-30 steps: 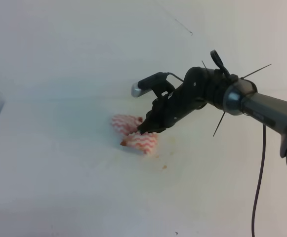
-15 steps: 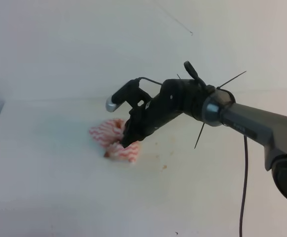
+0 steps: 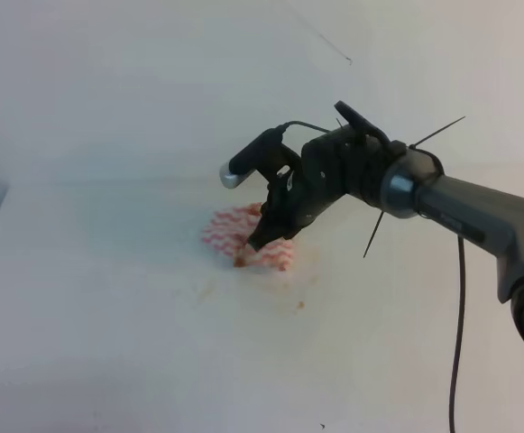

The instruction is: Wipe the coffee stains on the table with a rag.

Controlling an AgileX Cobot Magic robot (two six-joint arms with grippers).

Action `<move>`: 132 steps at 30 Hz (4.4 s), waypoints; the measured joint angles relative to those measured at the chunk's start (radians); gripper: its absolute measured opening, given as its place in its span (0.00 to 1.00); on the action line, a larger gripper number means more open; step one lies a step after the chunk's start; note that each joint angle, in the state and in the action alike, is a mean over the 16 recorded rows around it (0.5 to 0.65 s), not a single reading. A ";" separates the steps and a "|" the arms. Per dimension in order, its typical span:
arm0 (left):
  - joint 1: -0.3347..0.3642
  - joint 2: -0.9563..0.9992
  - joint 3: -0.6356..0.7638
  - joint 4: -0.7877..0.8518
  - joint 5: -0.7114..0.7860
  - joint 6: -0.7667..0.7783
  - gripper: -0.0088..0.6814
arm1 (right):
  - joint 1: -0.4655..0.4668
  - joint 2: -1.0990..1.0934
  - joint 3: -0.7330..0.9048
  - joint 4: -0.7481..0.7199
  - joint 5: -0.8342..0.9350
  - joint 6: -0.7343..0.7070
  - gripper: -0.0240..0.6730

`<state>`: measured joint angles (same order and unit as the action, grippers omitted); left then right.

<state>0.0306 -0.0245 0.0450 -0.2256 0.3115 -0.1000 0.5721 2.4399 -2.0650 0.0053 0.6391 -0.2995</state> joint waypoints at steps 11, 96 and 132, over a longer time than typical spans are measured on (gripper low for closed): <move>0.000 0.000 0.000 0.000 0.000 0.000 0.01 | 0.001 -0.027 -0.007 0.160 0.005 -0.040 0.49; 0.000 -0.002 0.000 0.000 0.000 0.000 0.01 | 0.170 0.001 -0.001 0.104 0.475 0.003 0.07; 0.000 -0.002 0.000 0.000 0.000 0.000 0.01 | -0.128 -0.584 0.930 -0.072 -0.185 0.228 0.32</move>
<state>0.0305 -0.0262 0.0450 -0.2256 0.3115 -0.1000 0.4442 1.8559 -1.1353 -0.0664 0.4545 -0.0711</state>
